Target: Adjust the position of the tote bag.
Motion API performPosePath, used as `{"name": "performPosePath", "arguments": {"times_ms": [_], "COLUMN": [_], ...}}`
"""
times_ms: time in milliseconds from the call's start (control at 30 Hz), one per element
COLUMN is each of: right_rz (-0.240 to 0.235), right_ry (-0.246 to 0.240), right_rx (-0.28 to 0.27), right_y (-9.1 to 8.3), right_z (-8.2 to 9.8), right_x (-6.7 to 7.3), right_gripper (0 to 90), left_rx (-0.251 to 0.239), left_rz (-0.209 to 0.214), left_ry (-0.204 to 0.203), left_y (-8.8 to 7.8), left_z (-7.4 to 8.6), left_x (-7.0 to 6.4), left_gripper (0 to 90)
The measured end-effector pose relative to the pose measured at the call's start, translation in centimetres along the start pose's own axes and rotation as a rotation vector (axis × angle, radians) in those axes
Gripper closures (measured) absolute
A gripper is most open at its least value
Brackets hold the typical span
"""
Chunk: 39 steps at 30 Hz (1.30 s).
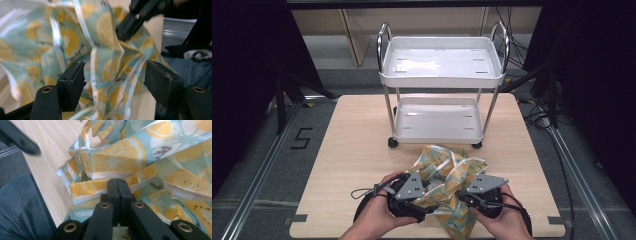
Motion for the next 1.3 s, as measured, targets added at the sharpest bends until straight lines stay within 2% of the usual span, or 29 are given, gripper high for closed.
{"name": "performPosePath", "arguments": {"times_ms": [100, 200, 233, 267, 333, 400, 433, 467, 500, 533, 567, 600, 700, 800, 867, 933, 1133, 1200, 1300], "right_rz": [-0.007, -0.007, -0.008, -0.007, -0.006, -0.008, -0.007, -0.007, -0.009, -0.008, -0.008, -0.016, -0.013, -0.013, -0.007, -0.012, -0.003, 0.0, -0.002], "right_ry": [0.014, 0.005, 0.006, 0.003, 0.008, 0.014, 0.003, 0.003, 0.008, 0.002, -0.003, 0.013, 0.015, 0.012, 0.008, 0.017, 0.0, -0.003, -0.001], "right_rx": [0.009, 0.006, 0.008, 0.003, 0.006, 0.008, -0.003, -0.003, 0.004, 0.001, 0.004, 0.013, 0.015, 0.007, -0.008, -0.002, -0.011, -0.015, -0.012], "right_y": [0.0, 0.1, 0.1, 0.2, 0.2, 0.1, 0.1, 0.1, 0.1, 0.1, 0.1, 0.0, 0.0, 0.0, -0.1, -0.3, -0.2, -0.2, -0.2], "right_z": [0.1, 0.0, 0.0, 0.0, 0.0, 0.0, -0.1, -0.1, 0.0, 0.0, 0.1, 0.1, 0.1, 0.0, -0.1, -0.1, -0.1, -0.1, -0.1], "right_x": [0.2, 0.1, 0.1, 0.1, 0.1, 0.1, 0.1, 0.1, 0.2, 0.2, 0.2, 0.4, 0.4, 0.4, 0.3, 0.3, 0.1, 0.1, 0.1], "right_gripper": [90.0, 90.0, 90.0, 90.0, 90.0, 90.0, 90.0, 90.0, 90.0, 90.0, 90.0, 90.0, 90.0, 90.0, 90.0, 90.0, 90.0, 90.0, 90.0], "left_rx": [0.022, 0.082, 0.074, 0.092, 0.094, 0.114, 0.115, 0.115, 0.126, 0.114, 0.113, 0.111, 0.102, 0.083, 0.066, 0.037, -0.02, -0.05, -0.057], "left_rz": [0.005, -0.005, -0.008, 0.002, -0.005, -0.015, -0.029, -0.029, -0.028, -0.027, -0.026, -0.029, -0.033, -0.043, -0.053, -0.067, -0.102, -0.129, -0.157], "left_ry": [0.012, 0.053, 0.047, 0.05, 0.047, 0.065, 0.058, 0.058, 0.059, 0.043, 0.035, 0.031, 0.007, -0.025, -0.037, -0.046, -0.074, -0.085, -0.094], "left_y": [1.0, 1.7, 2.1, 2.2, 2.6, 2.7, 2.8, 2.8, 2.7, 2.7, 2.6, 2.4, 1.9, 1.3, 0.9, 0.5, -1.0, -1.6, -2.4], "left_z": [0.6, 1.2, 1.2, 1.4, 1.4, 1.4, 1.4, 1.4, 1.4, 1.3, 1.2, 1.1, 0.8, 0.3, -0.1, -0.6, -1.9, -2.5, -2.9], "left_x": [0.0, 0.3, 0.4, 0.4, 0.5, 0.7, 1.0, 1.0, 1.2, 1.3, 1.4, 1.6, 2.0, 2.4, 2.8, 3.2, 4.3, 5.2, 6.6], "left_gripper": [31.5, 41.6, 44.8, 48.4, 53.9, 60.1, 63.5, 69.1, 69.1, 70.9, 76.4, 80.4, 88.2, 89.3, 89.4, 89.5, 89.5, 89.5, 89.5]}}
Point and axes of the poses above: each handheld gripper's, and its own axes: y roughly forward along the jaws, z roughly out of its underside, x roughly to its left, the point moved 9 cm from there along y, roughly forward along the jaws, and after that the axes turned 11 degrees about z, right-handed, at the moved point
